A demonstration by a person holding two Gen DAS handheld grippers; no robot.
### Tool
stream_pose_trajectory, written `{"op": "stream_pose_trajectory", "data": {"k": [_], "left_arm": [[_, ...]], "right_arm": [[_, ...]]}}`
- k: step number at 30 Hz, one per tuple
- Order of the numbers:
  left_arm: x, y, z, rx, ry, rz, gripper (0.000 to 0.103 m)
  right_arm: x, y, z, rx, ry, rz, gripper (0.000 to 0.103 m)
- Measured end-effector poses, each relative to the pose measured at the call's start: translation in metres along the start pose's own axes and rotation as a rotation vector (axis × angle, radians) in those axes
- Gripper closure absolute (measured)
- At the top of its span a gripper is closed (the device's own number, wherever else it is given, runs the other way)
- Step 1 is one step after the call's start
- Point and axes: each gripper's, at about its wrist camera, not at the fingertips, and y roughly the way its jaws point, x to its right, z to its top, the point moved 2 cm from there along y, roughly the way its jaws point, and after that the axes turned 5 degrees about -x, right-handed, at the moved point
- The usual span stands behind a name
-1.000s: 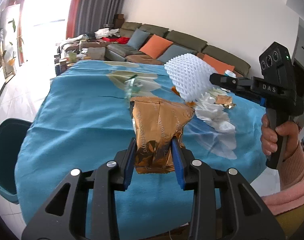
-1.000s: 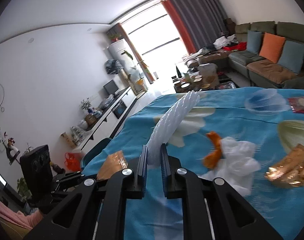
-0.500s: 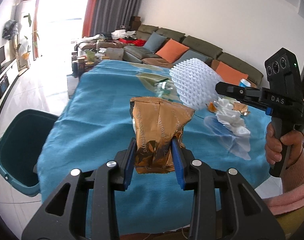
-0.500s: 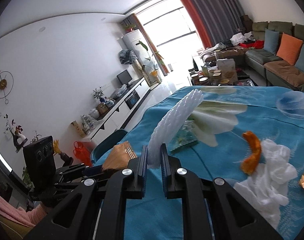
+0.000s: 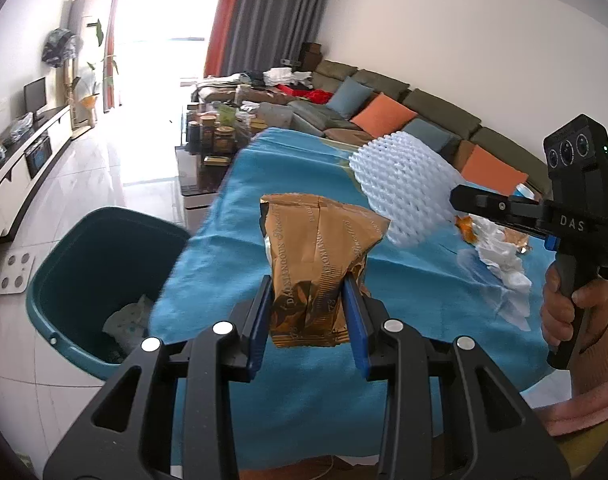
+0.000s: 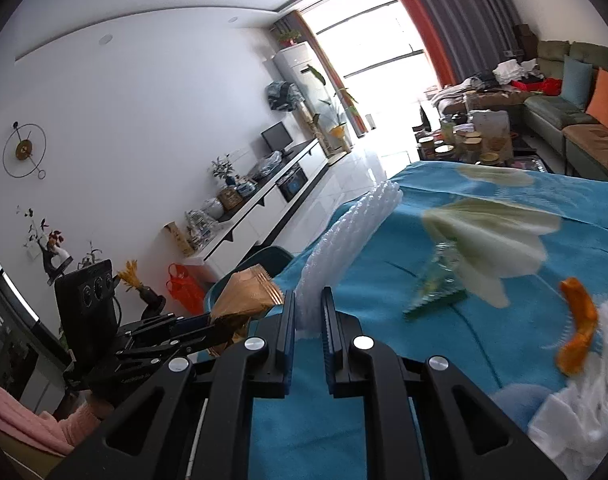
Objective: Collect trash
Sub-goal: 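Carry the gold wrapper with the left tool while the right tool carries the foam net to the teal bin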
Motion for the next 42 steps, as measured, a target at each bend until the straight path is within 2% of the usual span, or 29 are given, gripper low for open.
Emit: {"op": "stream_pose_trajectory", "data": {"k": [28, 42], "left_arm": [[-0.095, -0.033, -0.006, 0.04, -0.164, 0.21, 0.069], [-0.117, -0.035, -0.014, 0.029, -0.199, 0.282, 0.069]], "right_arm": [[-0.059, 0.085, 0.02, -0.146, -0.098, 0.152, 0.092], [-0.075, 0.121, 0.025, -0.208, -0.106, 0.187, 0.092]]}}
